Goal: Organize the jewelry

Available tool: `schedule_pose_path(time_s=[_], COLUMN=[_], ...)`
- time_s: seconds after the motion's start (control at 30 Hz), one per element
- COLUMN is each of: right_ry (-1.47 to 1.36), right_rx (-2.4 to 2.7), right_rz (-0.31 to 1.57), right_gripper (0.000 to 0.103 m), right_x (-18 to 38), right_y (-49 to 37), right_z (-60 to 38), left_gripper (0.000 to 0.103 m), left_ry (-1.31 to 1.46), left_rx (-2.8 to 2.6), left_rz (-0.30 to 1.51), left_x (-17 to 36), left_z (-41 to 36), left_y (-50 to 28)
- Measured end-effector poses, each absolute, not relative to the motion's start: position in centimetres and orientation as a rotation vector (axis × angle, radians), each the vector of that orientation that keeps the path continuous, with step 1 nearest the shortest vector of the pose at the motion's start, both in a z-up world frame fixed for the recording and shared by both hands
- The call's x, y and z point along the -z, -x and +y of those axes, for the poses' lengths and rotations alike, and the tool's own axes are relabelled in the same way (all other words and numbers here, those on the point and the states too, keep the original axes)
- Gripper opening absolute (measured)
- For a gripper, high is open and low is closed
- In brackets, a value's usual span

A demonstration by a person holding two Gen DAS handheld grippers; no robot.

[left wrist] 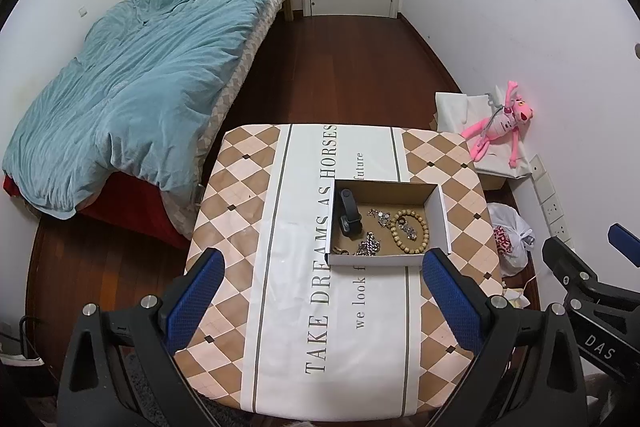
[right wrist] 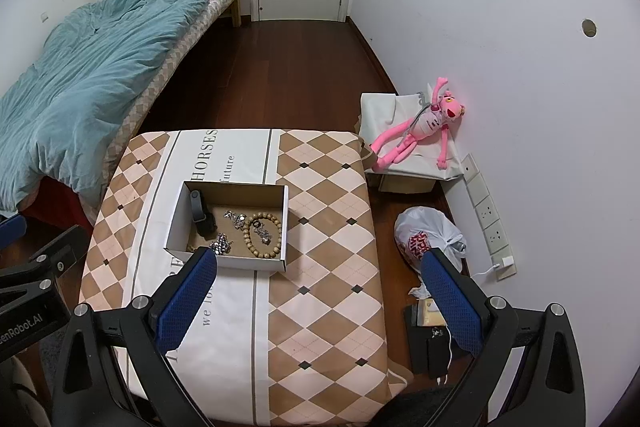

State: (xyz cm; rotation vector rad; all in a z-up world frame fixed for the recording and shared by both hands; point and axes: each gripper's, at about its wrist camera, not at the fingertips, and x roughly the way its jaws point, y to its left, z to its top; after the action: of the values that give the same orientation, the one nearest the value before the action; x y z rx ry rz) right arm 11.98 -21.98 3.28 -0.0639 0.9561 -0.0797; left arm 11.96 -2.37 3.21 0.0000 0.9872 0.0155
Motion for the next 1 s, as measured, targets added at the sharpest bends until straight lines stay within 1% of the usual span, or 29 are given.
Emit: schedule_pose_path(time_s=[1.0], right_ry=[0.063], right_rx=[0.07], right_rz=[0.976], right_gripper=[0.103], right_x=[-3.0], right_y=[-11.4], right_z=[-21.9], left_gripper=[0.101], left_ry=[-0.025], left_rx=[-0.002], left_rz=[0.972], left_x=[-2.9], left_z=[-2.0], left_y=[-11.0])
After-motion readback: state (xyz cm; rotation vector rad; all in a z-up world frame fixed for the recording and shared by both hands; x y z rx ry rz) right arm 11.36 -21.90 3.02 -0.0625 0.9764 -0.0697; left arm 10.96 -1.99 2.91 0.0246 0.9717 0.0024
